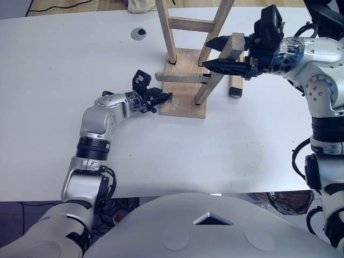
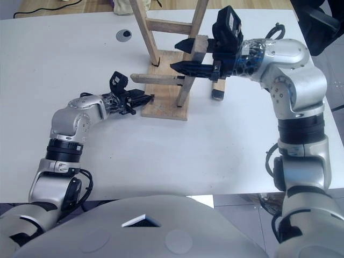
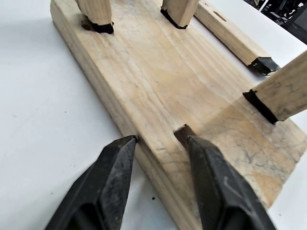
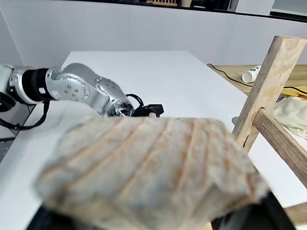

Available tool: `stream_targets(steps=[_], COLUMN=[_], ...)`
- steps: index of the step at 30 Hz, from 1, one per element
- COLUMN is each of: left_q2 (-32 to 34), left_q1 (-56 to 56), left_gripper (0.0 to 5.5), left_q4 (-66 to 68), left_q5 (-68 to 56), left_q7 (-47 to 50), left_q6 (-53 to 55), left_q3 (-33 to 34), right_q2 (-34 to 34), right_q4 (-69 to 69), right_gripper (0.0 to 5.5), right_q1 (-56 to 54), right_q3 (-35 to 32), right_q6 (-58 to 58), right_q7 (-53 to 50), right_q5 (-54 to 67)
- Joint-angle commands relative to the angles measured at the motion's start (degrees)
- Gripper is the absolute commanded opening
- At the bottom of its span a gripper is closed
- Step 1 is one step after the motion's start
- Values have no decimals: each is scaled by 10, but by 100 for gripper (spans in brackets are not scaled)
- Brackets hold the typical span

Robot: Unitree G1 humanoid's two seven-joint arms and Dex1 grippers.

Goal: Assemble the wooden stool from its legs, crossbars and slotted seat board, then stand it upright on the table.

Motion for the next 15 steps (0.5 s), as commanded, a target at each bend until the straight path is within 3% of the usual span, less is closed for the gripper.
stream_targets(steps=[1,8,13,15], left_q2=[-19,-23,-21,-21], left_q1=[20,26,25,24], left_gripper=[194,194,194,194], left_q4=[18,15,18,18], left_q5=[11,10,10,11], left_q7=[-8,-3,-4,-4], left_q6=[30,29,28,28], left_q3=[-39,-35,-33,-33], right_q2=[69,38,42,44], right_q4=[182,127,133,142], right_gripper=[207,207,207,262], right_q1=[120,128,83,67], right_q3=[158,144,54,30], right_q6=[106,61,39,45], right_q7=[-88,-36,-7,-2], right_q5=[-121,-105,-39,-15])
